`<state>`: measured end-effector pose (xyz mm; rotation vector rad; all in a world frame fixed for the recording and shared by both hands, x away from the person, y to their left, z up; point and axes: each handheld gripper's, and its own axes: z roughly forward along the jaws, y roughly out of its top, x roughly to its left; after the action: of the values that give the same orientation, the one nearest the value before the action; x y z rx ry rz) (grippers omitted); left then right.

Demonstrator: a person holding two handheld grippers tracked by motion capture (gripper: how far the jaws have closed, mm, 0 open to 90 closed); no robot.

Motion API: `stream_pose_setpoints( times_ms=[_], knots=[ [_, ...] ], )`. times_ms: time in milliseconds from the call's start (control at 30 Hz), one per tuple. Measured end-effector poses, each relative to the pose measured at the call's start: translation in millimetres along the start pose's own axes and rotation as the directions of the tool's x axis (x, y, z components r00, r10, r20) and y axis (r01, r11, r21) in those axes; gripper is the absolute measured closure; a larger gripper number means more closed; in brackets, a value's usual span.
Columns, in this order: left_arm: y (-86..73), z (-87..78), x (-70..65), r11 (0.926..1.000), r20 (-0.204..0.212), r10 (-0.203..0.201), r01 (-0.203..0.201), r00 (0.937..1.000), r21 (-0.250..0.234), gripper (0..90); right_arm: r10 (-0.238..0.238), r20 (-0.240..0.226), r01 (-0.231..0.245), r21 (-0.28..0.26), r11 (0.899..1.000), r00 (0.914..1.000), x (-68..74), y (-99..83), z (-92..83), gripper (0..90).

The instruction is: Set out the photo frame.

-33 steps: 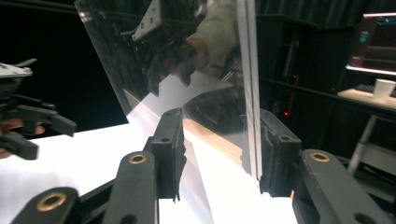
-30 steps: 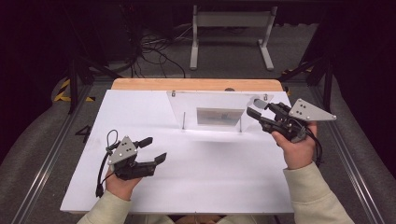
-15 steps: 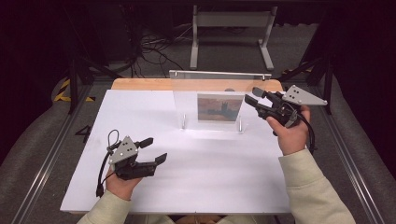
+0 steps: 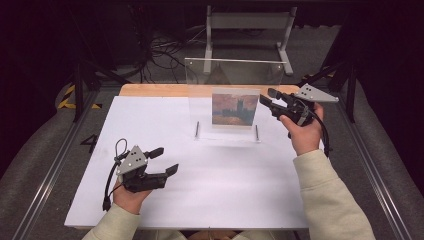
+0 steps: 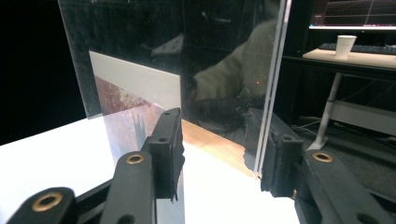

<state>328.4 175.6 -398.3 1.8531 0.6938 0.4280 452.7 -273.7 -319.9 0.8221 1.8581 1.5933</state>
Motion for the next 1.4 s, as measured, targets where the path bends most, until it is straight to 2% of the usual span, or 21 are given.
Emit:
stream_pose_setpoints(
  times_ms=[167, 400, 633, 833, 967, 1033, 1100, 1133, 1167, 1400],
  knots=[
    [-0.1, 0.1, 0.0, 1.0, 0.0, -0.004, 0.004, 1.0, 0.002, 26.3, 0.003, 0.018, -0.004, 0.01, 1.0, 0.9998, -4.5, 1.0, 6.6, 54.7],
    [-0.2, -0.1, 0.7, 1.0, -0.002, -0.005, 0.005, 1.0, 0.001, 26.3, -0.009, 0.056, 0.006, 0.063, 0.998, 0.9984, -13.4, 5.7, 19.5, 52.8],
    [-0.3, -0.4, 1.1, 1.0, 0.0, -0.008, 0.008, 1.0, 0.001, 26.4, -0.014, 0.072, 0.008, 0.082, 0.997, 0.9973, -18.5, 3.7, 25.8, 53.1],
    [-0.4, -1.0, 1.1, 0.9999, 0.0, -0.013, 0.013, 0.9999, -0.001, 26.4, -0.056, 0.12, 0.038, 0.148, 0.988, 0.9912, -25.4, -5.4, 30.8, 53.1],
    [-0.5, -1.0, 1.3, 0.9999, 0.001, -0.015, 0.015, 0.9999, 0.0, 26.3, -0.051, 0.145, 0.026, 0.17, 0.985, 0.9881, -32.3, -11.5, 31.2, 53.2],
    [-0.5, -0.7, 1.5, 0.9999, 0.0, -0.016, 0.016, 0.9999, -0.001, 26.4, -0.034, 0.135, 0.01, 0.179, 0.984, 0.9902, -34.7, -14.8, 30.9, 53.1],
    [-0.4, -0.6, 1.8, 0.9999, -0.001, -0.011, 0.011, 0.9999, -0.001, 26.4, -0.037, 0.129, 0.014, 0.174, 0.985, 0.991, -34.5, -15.5, 31.1, 53.6],
    [-0.4, -0.4, 1.6, 0.9999, 0.0, -0.011, 0.011, 0.9999, -0.001, 26.4, -0.04, 0.113, 0.019, 0.177, 0.984, 0.9928, -34.0, -15.9, 31.4, 55.9],
    [-0.3, -0.3, 1.3, 1.0, 0.001, -0.008, 0.008, 1.0, 0.0, 26.3, -0.031, 0.088, 0.016, 0.173, 0.985, 0.9957, -32.8, -16.8, 33.0, 52.8],
    [-0.2, -1.3, 1.2, 0.9999, 0.003, -0.016, 0.016, 0.9999, -0.002, 26.3, -0.047, 0.078, 0.031, 0.195, 0.98, 0.9959, -29.4, -17.9, 36.8, 54.5]
  ],
)
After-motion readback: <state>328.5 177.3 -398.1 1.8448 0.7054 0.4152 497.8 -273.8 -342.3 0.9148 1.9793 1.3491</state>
